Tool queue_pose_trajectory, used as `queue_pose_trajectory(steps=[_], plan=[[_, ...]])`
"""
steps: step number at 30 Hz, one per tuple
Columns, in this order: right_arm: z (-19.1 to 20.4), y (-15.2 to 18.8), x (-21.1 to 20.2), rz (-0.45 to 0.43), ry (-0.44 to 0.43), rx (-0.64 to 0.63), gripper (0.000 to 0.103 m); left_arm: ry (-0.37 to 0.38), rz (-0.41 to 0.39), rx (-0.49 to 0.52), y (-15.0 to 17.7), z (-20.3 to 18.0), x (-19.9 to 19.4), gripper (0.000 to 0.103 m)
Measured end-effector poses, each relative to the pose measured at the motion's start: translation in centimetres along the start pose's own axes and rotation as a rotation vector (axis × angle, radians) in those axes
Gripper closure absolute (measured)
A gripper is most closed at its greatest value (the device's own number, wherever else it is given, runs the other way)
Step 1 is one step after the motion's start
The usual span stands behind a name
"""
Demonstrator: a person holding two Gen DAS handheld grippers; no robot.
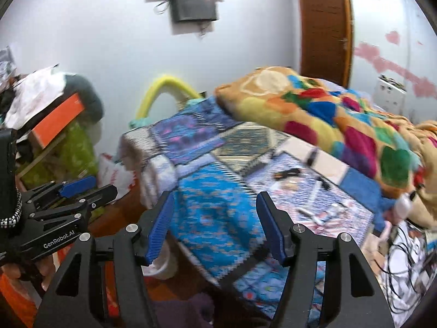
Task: Collect trash
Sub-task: 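Move both open tools back over the items on the bed, then grasp the white razor with left tool while right tool grasps the toothpaste tube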
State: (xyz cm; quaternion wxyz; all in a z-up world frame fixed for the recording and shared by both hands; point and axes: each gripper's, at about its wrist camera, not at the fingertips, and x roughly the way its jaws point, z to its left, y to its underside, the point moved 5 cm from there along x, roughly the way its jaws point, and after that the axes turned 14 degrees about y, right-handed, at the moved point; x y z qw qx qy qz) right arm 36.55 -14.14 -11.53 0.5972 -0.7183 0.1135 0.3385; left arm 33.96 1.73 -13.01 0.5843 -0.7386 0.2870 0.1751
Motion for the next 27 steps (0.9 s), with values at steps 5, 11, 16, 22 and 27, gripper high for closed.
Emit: queue_pose_trajectory(steps=[5, 11, 16, 22, 27], plan=[[-5.1, 0.9, 0.4, 0.018, 0.066, 0.073, 0.044, 0.095, 0.042, 0.038, -0.9, -4.2, 4.4, 0.051], [-10.9, 2.4, 2.8, 0.069, 0.154, 0.141, 0.044, 0.157, 0.105, 0.073, -1.3, -8.0, 10.6, 0.051], [-14.6, 3.8, 5.6, 0.131, 0.164, 0.203, 0.044, 0.180, 0.166, 0.087, -0.8, -9.5, 15.6, 0.051], [-18.6, 4.8, 10.7, 0.205, 0.182, 0.296, 0.044, 0.197, 0.236, 0.089, 0.0, -9.9, 20.8, 0.051], [-21.1, 5.1, 14.7, 0.238, 0.170, 0.396, 0.045, 0.211, 0.271, 0.087, 0.4, -10.0, 24.1, 0.051]])
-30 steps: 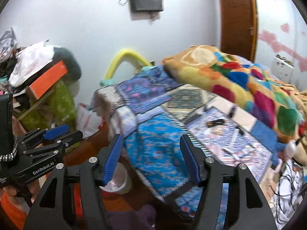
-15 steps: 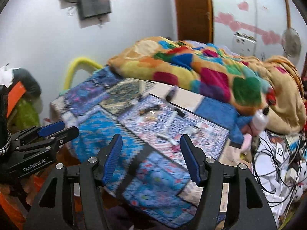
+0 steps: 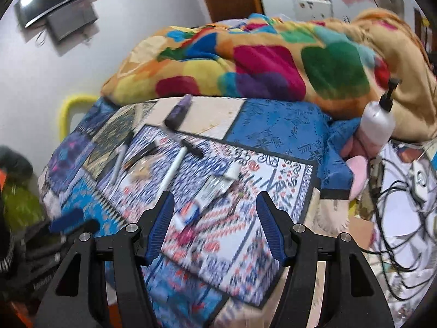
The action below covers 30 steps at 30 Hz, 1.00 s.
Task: Collect trash
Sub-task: 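Grasp the white razor with left tool while right tool grasps the toothpaste tube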
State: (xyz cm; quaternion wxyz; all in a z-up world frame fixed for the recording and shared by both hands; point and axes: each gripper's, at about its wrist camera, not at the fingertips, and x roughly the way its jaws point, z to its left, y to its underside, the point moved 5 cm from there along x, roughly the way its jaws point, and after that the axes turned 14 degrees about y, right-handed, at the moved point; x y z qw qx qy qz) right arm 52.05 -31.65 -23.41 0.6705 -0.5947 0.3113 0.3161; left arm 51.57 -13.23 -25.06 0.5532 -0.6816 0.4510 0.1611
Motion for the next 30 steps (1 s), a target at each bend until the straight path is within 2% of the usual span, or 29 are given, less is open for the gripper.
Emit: queue_pose_trajectory(steps=[5, 7, 8, 11, 14, 18, 22, 24, 27, 30], plan=[[-0.8, -0.8, 3.5, 0.050, -0.022, 0.065, 0.045, 0.027, 0.024, 0.005, -0.5, 0.0, 2.6, 0.051], [-0.7, -1.1, 4.6, 0.056, -0.021, 0.065, 0.052, 0.033, 0.028, 0.016, -0.7, -0.2, 3.5, 0.051], [-0.5, -1.2, 4.9, 0.060, -0.017, 0.054, 0.059, 0.036, 0.029, 0.019, -0.8, -0.3, 3.9, 0.051], [0.3, -1.1, 5.7, 0.066, -0.007, 0.007, 0.068, 0.060, 0.041, 0.025, -1.2, -0.7, 5.1, 0.051], [0.6, -0.9, 5.7, 0.039, 0.024, -0.046, 0.083, 0.079, 0.048, 0.044, -1.5, -1.5, 6.1, 0.051], [0.5, -0.8, 5.4, 0.023, 0.006, -0.055, 0.085, 0.070, 0.026, 0.074, -2.0, -2.2, 6.9, 0.053], [0.2, -1.3, 4.8, -0.002, 0.011, -0.043, 0.085, 0.068, 0.023, 0.086, -2.6, -2.5, 7.9, 0.069], [-0.3, -1.5, 4.4, -0.008, -0.003, -0.027, 0.085, 0.053, 0.030, 0.095, -2.7, -2.6, 8.5, 0.074], [-0.5, -2.0, 3.9, -0.023, -0.004, -0.019, 0.085, 0.079, 0.057, 0.081, -2.3, -2.6, 9.2, 0.092], [-0.5, -2.4, 3.4, -0.037, -0.002, -0.017, 0.085, 0.115, 0.045, 0.067, -2.1, -2.8, 8.9, 0.095]])
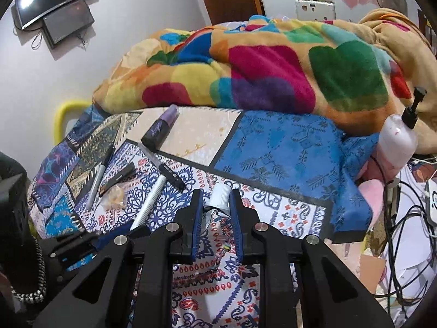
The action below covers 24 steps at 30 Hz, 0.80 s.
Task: Collect trash
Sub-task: 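Grasp the white razor with left tool while right tool grasps the toothpaste tube, then carry razor and toothpaste tube in both tools over the white bucket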
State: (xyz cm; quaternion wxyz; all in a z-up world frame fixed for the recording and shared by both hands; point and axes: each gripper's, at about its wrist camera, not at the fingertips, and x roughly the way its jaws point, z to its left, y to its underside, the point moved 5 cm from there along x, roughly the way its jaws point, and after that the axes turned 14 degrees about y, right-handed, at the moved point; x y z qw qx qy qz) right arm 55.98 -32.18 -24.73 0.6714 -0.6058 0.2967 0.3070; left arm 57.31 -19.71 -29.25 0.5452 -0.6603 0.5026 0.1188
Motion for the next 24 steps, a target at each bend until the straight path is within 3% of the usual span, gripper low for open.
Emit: queue_pose_trajectory(steps=[10, 24], plan=[[0.4, -0.5, -2.5, -0.035, 0.004, -0.015, 0.085, -0.049, -0.030, 0.035, 0.4, -1.5, -3.4, 0.095], [6.5, -0.4, -11.1, -0.138, -0.040, -0.116, 0.085, -0.112, -0.186, 0.044, 1.3, -2.6, -16.6, 0.095]])
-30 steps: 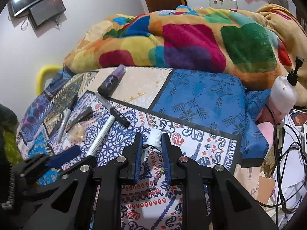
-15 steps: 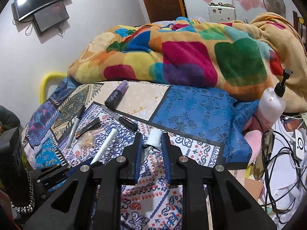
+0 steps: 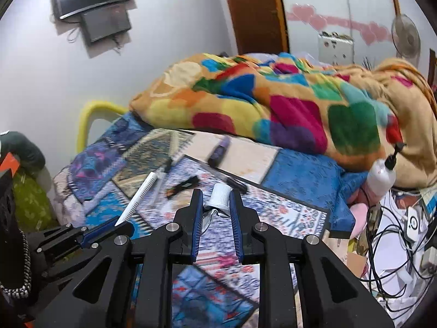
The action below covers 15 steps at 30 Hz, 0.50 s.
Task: Collect trash
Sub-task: 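Carry razor and toothpaste tube in both tools over the white bucket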
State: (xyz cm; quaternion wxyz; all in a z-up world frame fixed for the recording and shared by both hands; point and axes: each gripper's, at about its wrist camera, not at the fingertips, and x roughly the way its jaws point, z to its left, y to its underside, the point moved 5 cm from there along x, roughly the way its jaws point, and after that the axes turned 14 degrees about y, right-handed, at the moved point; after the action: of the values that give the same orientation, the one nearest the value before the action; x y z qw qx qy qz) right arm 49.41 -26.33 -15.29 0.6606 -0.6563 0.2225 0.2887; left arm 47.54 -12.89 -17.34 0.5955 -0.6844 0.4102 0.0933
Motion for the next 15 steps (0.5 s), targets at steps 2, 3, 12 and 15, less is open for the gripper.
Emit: queue_pose_trajectory(steps=[2, 3, 12, 15], plan=[[1.3, -0.1, -1.2, -0.015, -0.012, -0.016, 0.085, -0.014, -0.021, -0.008, 0.1, 0.5, -2.2, 0.095], [1.9, -0.1, -1.7, -0.021, -0.019, -0.024, 0.085, -0.022, -0.031, -0.012, 0.1, 0.8, -3.0, 0.095], [9.1, -0.3, -7.0, -0.087, -0.097, -0.103, 0.085, -0.109, -0.122, -0.078, 2.3, 4.6, -12.7, 0.095], [11.4, 0.1, -8.3, -0.101, -0.122, -0.128, 0.085, -0.145, -0.141, -0.101, 3.4, 6.1, -15.8, 0.095]])
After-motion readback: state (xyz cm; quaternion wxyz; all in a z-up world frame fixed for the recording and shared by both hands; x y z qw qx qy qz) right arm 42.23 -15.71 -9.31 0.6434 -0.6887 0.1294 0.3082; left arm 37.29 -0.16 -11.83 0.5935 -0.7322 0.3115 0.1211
